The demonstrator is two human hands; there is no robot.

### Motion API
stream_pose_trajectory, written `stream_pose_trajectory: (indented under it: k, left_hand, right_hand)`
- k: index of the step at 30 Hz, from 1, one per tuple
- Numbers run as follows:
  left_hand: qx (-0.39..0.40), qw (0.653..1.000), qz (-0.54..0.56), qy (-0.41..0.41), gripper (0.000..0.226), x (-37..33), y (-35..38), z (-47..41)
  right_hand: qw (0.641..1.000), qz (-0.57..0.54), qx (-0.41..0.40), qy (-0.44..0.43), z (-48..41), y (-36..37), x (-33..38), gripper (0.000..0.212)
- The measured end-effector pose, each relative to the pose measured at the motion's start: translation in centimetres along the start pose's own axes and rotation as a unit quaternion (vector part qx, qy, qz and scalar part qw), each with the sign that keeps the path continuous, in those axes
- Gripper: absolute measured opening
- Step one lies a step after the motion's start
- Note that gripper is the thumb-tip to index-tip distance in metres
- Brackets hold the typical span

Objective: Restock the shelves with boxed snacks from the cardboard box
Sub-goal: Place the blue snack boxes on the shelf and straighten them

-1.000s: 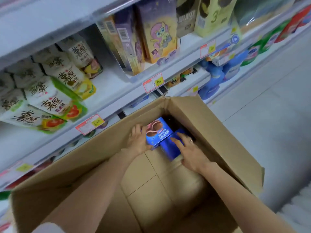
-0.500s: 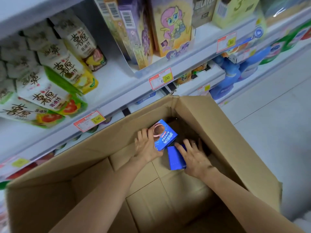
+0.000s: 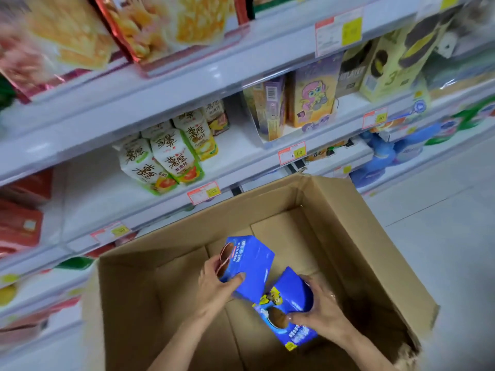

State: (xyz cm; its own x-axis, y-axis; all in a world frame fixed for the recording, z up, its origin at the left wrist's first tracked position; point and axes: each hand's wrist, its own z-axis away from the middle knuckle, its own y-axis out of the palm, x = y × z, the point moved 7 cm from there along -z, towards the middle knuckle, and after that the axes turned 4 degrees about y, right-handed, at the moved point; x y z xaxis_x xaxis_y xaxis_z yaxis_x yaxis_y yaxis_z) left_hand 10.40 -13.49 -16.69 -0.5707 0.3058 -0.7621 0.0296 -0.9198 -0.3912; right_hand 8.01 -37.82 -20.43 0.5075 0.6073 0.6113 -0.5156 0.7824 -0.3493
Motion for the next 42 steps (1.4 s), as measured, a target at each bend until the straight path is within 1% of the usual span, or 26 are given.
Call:
stream_pose_trajectory:
  k: [2,4,5,6,9,10,11,13,15,16,18,19,20,22,23,24,25,28,31,33,35,38,42]
  left_hand:
    - [0.01,0.997,0.069,-0.016,0.089,0.0,-1.6,1.3]
    - [0.018,0.99,0.131,-0.042,0.082,0.0,-3.1,2.5]
    - [0.023,0.986,0.153,-0.06,0.08,0.3,-3.9,3.1]
    - [0.029,0.983,0.163,-0.072,0.08,0.6,-4.7,3.6]
    - [0.061,0.981,0.17,-0.071,0.082,0.6,-6.4,5.6]
    - [0.074,0.98,0.17,-0.069,0.084,0.5,-6.7,6.4]
    - [0.09,0.978,0.179,-0.059,0.086,0.2,-7.0,7.5]
    - [0.112,0.975,0.191,-0.033,0.09,-0.2,-7.9,9.7]
    - [0.1,0.98,0.174,-0.003,0.087,-0.5,-9.7,11.8]
    - [0.075,0.983,0.166,0.022,0.083,-0.7,-11.1,12.6]
    - [-0.001,0.986,0.144,0.084,0.083,-1.4,-14.9,14.1]
    - [-0.049,0.985,0.112,0.123,0.087,-1.7,-16.8,15.0]
    - [-0.099,0.981,0.056,0.159,0.089,-2.1,-18.8,16.0]
    - [-0.194,0.955,-0.079,0.209,0.089,-2.5,-22.7,18.5]
    - [-0.232,0.936,-0.137,0.228,0.089,-2.3,-24.3,19.6]
    - [-0.259,0.921,-0.171,0.236,0.09,-2.0,-26.0,20.8]
    - [-0.279,0.912,-0.187,0.235,0.09,-1.3,-27.6,21.9]
    - [-0.311,0.906,-0.208,0.2,0.09,1.7,-32.5,24.8]
    - [-0.334,0.903,-0.218,0.16,0.093,5.7,-37.2,27.7]
    - [-0.348,0.902,-0.212,0.145,0.093,8.2,-40.0,29.6]
    - [-0.359,0.9,-0.207,0.139,0.092,10.3,-42.7,31.3]
    - [-0.372,0.896,-0.203,0.136,0.089,12.7,-46.5,33.2]
    - [-0.404,0.881,-0.199,0.144,0.086,14.1,-51.2,34.7]
  right_hand:
    - [0.989,-0.144,0.012,0.015,1.2,0.2,-0.1,0.1]
    - [0.963,-0.265,0.027,0.037,2.8,0.3,0.6,0.108]
    - [0.954,-0.297,0.016,0.048,3.5,0.1,1.0,0.108]
    - [0.948,-0.314,0.008,0.054,4.4,-0.1,1.6,0.103]
    - [0.923,-0.382,0.026,0.043,7.0,0.7,3.9,0.075]
    - [0.913,-0.402,0.035,0.048,7.8,1.3,4.5,0.073]
    - [0.905,-0.419,0.051,0.044,8.4,2.2,5.3,0.077]
    - [0.895,-0.436,0.09,0.029,10.1,3.8,7.3,0.091]
    - [0.898,-0.424,0.12,0.02,11.5,5.3,8.8,0.099]
    - [0.902,-0.412,0.129,0.015,12.3,6.0,9.5,0.1]
    - [0.913,-0.39,0.118,-0.004,13.8,7.3,11.0,0.097]
    - [0.92,-0.379,0.097,-0.019,14.5,7.8,11.8,0.093]
    - [0.925,-0.371,0.073,-0.04,15.3,8.3,12.8,0.086]
    - [0.934,-0.348,0.03,-0.077,16.9,9.6,15.0,0.077]
    - [0.938,-0.334,0.02,-0.093,17.6,10.5,16.2,0.079]
    - [0.942,-0.316,0.015,-0.109,18.3,11.6,17.4,0.083]
    - [0.947,-0.295,0.012,-0.128,18.9,12.8,18.6,0.086]
    - [0.949,-0.255,0.024,-0.185,21.0,17.1,22.5,0.087]
    - [0.947,-0.232,0.051,-0.218,23.0,21.9,25.7,0.072]
    - [0.946,-0.219,0.065,-0.231,24.0,25.1,27.7,0.068]
    - [0.946,-0.204,0.068,-0.244,24.7,28.0,29.2,0.075]
    - [0.943,-0.167,0.084,-0.275,25.9,32.0,31.4,0.089]
    - [0.946,-0.088,0.091,-0.299,26.0,35.6,33.1,0.091]
